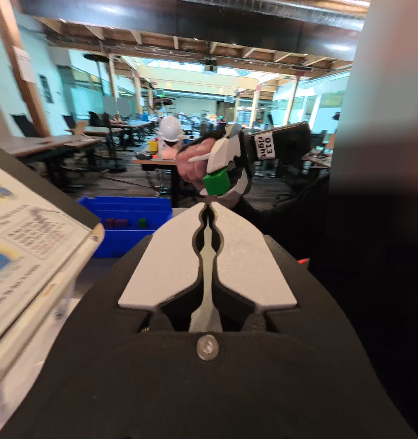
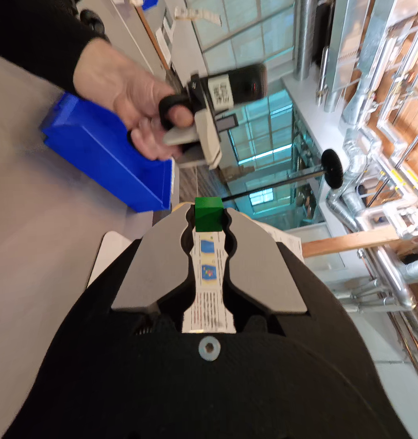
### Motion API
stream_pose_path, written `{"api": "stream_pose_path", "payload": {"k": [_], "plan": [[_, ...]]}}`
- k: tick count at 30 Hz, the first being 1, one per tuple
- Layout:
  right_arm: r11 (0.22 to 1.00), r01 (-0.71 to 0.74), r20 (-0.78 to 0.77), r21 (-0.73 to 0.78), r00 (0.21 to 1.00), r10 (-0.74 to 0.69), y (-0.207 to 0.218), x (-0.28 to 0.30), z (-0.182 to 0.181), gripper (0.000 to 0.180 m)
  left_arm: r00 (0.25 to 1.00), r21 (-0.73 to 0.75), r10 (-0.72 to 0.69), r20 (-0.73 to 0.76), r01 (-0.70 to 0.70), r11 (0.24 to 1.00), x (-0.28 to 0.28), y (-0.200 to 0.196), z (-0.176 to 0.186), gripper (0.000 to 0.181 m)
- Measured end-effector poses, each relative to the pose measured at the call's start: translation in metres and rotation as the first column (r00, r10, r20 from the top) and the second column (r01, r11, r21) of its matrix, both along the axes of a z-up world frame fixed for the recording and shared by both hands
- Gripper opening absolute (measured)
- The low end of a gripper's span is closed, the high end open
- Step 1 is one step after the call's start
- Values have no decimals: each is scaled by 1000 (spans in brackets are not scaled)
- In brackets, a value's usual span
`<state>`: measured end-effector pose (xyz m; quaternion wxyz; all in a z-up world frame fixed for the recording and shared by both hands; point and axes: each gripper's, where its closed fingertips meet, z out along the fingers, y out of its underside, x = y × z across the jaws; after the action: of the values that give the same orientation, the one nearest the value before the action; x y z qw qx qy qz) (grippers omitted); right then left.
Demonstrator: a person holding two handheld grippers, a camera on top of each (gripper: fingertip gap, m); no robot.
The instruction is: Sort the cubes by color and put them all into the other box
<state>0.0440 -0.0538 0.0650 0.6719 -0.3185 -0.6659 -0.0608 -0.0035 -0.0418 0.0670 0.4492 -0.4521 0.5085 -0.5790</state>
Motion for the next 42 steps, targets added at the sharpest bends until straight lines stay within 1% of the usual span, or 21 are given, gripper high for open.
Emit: {"api": "stream_pose_path", "payload": {"k": [1, 3, 4, 6, 8, 10, 11, 15, 19, 22, 25, 29, 31, 33, 34, 37, 39, 42], "plan": [[999, 27, 14, -16, 1000, -27, 3, 10, 0, 22, 999, 38, 53, -4, -53, 998, -7, 6, 3, 0], [996, 83, 20, -25, 996, -83, 8, 30, 4, 22, 981, 139, 188, -54, -179, 974, -19, 18, 4, 0], [994, 99, 26, -39, 995, -98, 8, 39, 5, 22, 960, 201, 272, -72, -253, 946, -25, 25, 5, 0], [989, 133, 32, -57, 991, -131, 9, 54, 7, 22, 931, 303, 352, -101, -308, 902, -34, 26, 7, 0], [981, 181, 56, -71, 983, -177, 12, 69, 4, 22, 882, 393, 456, -115, -381, 837, -42, 32, 9, 0], [970, 229, 81, -82, 972, -223, 16, 84, -1, 22, 839, 467, 528, -134, -416, 780, -50, 36, 9, 0], [964, 247, 95, -95, 967, -238, 17, 91, -5, 22, 829, 490, 545, -127, -425, 761, -52, 35, 11, 0], [936, 325, 151, -134, 940, -305, 25, 119, -19, 22, 817, 508, 565, -114, -441, 740, -58, 32, 17, 0], [903, 399, 217, -159, 907, -362, 34, 145, -31, 22, 791, 542, 596, -139, -443, 714, -57, 35, 12, 0], [858, 467, 288, -212, 869, -402, 44, 170, -44, 22, 786, 554, 599, -152, -434, 710, -55, 34, 9, 0], [770, 567, 405, -293, 803, -437, 58, 207, -66, 23, 771, 568, 614, -169, -433, 700, -56, 38, 5, 0], [607, 702, 567, -373, 690, -450, 78, 262, -103, 22, 755, 576, 625, -198, -427, 698, -55, 44, -2, 0], [508, 761, 652, -404, 629, -423, 84, 289, -127, 22, 750, 579, 625, -215, -417, 700, -54, 46, -6, 0], [429, 808, 724, -403, 568, -391, 90, 310, -150, 22, 736, 591, 639, -224, -419, 689, -53, 49, -9, 0], [399, 824, 752, -403, 546, -368, 93, 318, -162, 22, 731, 594, 643, -228, -419, 687, -53, 51, -10, 0], [334, 836, 796, -435, 531, -291, 100, 326, -197, 22, 734, 590, 637, -236, -412, 694, -51, 52, -13, 0], [294, 872, 842, -392, 469, -267, 107, 339, -219, 23, 730, 591, 638, -243, -410, 694, -51, 53, -15, 0], [238, 906, 890, -351, 402, -216, 113, 352, -247, 22, 724, 598, 639, -258, -400, 694, -50, 53, -18, 0]]}}
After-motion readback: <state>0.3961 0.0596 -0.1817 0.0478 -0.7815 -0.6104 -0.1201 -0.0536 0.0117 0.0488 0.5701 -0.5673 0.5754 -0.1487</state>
